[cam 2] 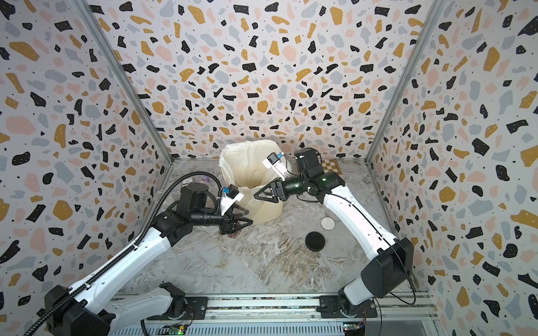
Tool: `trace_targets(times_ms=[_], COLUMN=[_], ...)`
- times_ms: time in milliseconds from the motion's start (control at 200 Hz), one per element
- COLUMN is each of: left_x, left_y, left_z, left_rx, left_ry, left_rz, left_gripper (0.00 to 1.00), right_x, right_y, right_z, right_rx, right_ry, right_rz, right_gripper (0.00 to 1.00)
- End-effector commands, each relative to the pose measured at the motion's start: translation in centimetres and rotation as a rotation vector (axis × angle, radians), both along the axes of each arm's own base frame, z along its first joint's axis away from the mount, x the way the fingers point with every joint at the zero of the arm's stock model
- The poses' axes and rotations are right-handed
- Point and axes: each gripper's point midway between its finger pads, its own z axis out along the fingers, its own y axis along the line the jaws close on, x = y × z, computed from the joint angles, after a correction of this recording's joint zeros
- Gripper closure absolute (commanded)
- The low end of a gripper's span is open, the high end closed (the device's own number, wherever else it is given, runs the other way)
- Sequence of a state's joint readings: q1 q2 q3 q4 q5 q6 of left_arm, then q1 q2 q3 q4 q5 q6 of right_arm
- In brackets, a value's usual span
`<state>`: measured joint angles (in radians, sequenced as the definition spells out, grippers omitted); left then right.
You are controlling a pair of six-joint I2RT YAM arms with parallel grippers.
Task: Empty the moldy dried flower tea in the jars
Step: Unscrew the lid from the jar.
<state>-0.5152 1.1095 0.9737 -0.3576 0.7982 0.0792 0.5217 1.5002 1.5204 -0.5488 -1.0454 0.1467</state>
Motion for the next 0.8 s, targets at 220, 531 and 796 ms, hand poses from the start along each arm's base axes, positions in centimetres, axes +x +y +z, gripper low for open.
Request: trace_targets(times_ms=[220,531,796], left_x=[-5.2,-5.8,-3.7], left_y=[-1.0,-0.7,-0.5], left_z=[4.4,4.6,3.0], left_rx=[-0.157,-0.141,-0.069], left_ry=[0.087,0.126,0.042], left_rz=[-0.314,-0.359,-0.235], left_gripper=[0.55,0.55,0.54], right_x=[-3.3,-6.0,-4.6], right_y=[-1.6,-2.5,-2.0], right_z=[1.7,2.7,4.6], right_rx=[0.183,0.267,0.191], right_ry=[-0.484,-0.689,-0.442], right_rz=[0.201,0.293,0.231], right_gripper=[0.51,0.36,0.25])
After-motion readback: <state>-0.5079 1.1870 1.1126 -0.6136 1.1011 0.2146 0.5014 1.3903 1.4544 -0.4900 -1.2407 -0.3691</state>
